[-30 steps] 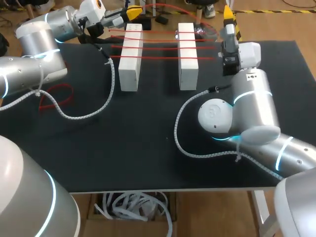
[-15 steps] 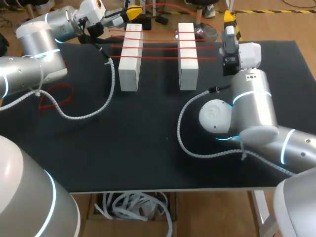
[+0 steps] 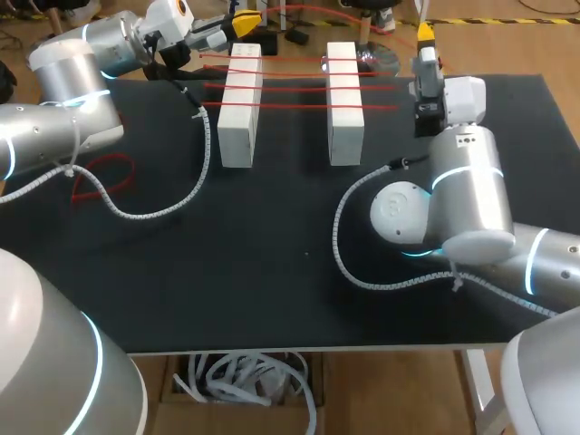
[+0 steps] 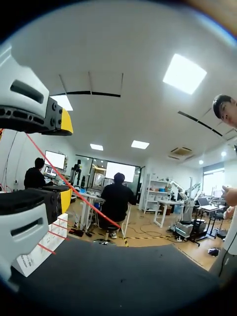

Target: Grab the tape and strap the tape.

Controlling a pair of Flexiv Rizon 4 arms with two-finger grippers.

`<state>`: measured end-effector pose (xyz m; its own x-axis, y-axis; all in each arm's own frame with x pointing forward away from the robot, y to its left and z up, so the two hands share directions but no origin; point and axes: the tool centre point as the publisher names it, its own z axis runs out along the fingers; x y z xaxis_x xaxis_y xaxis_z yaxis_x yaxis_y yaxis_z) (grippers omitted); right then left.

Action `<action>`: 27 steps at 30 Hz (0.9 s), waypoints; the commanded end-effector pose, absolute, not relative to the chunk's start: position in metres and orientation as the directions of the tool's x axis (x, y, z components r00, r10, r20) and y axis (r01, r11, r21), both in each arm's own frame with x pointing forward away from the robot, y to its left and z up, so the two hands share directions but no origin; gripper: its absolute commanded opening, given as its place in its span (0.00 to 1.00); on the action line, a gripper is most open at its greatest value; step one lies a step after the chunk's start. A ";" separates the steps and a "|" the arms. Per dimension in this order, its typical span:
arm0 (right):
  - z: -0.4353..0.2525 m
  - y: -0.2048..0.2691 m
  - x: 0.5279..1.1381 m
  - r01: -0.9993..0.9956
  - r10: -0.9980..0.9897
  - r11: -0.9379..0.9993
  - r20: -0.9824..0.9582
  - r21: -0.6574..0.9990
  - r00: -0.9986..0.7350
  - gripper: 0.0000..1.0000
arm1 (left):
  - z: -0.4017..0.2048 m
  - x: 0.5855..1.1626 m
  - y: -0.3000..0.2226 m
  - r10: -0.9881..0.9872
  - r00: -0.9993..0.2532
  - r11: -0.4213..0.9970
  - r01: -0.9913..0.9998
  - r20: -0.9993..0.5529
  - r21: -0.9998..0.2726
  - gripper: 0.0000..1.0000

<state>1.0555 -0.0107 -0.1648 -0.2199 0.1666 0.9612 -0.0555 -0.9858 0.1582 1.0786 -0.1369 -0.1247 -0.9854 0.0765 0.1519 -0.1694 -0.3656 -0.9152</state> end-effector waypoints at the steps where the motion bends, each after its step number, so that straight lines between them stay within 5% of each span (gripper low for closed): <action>1: -0.164 -0.015 1.053 -0.071 0.168 -0.985 0.963 0.156 -0.211 0.41 | -0.125 1.080 -0.137 0.080 -0.985 -0.366 -0.171 0.152 -0.915 0.00; 18: -0.161 -0.032 1.056 -0.123 0.175 -0.981 0.961 0.152 -0.214 0.44 | -0.125 1.080 -0.137 0.080 -0.985 -0.366 -0.171 0.152 -0.915 0.00; 27: -0.161 -0.036 1.059 -0.132 0.185 -0.978 0.959 0.159 -0.215 0.35 | -0.125 1.080 -0.137 0.080 -0.985 -0.366 -0.171 0.152 -0.915 0.00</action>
